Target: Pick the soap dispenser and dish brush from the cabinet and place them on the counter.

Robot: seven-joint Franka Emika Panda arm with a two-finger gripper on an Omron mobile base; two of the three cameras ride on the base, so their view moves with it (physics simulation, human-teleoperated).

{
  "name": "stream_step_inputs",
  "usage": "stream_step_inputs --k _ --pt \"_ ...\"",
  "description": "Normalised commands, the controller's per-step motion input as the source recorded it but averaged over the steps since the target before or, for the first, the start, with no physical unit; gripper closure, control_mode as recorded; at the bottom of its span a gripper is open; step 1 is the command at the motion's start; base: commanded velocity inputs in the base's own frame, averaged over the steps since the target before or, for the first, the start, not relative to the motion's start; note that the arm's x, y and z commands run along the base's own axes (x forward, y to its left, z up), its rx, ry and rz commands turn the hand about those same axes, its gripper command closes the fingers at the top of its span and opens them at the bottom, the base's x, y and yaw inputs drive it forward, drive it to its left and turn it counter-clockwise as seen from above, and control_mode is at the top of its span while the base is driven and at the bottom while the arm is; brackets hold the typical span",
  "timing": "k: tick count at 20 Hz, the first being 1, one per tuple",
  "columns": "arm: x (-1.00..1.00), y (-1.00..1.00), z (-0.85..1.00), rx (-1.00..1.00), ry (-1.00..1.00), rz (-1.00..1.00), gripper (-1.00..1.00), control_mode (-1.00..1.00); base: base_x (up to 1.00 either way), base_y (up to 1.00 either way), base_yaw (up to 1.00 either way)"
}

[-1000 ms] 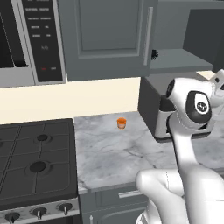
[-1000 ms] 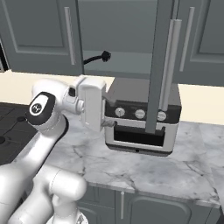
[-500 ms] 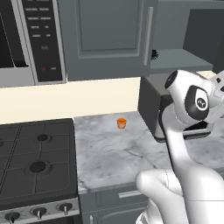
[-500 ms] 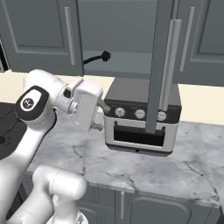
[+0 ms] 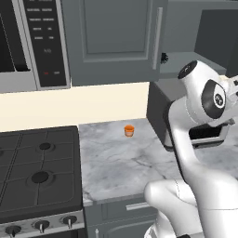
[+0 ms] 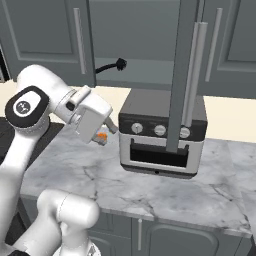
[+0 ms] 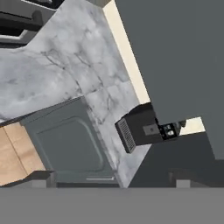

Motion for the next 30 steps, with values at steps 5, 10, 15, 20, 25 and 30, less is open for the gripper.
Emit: stream_step_inputs --k 5,10,15,20,25,30 --pt "-0.14 0.14 -0.03 0.13 -0.24 -0.04 -1.0 -1.0 0.0 0.0 0.0" --pt "-0.12 0.12 0.1 0.16 -0.14 -0.02 -1.0 -1.0 0.0 0.0 0.0" --pt "-0.01 0.17 0.12 0.14 -0.06 0.01 -1.0 -1.0 0.0 0.0 0.0" --pt "0.05 0.25 0.08 0.08 -0.01 0.07 -1.0 -1.0 0.0 0.0 0.0" --pt "0.11 0.33 0.08 -0.01 -0.01 0.04 -1.0 -1.0 0.0 0.0 0.0" --pt "0.12 0.28 0.11 0.02 -0.08 0.03 -1.0 -1.0 0.0 0.0 0.0"
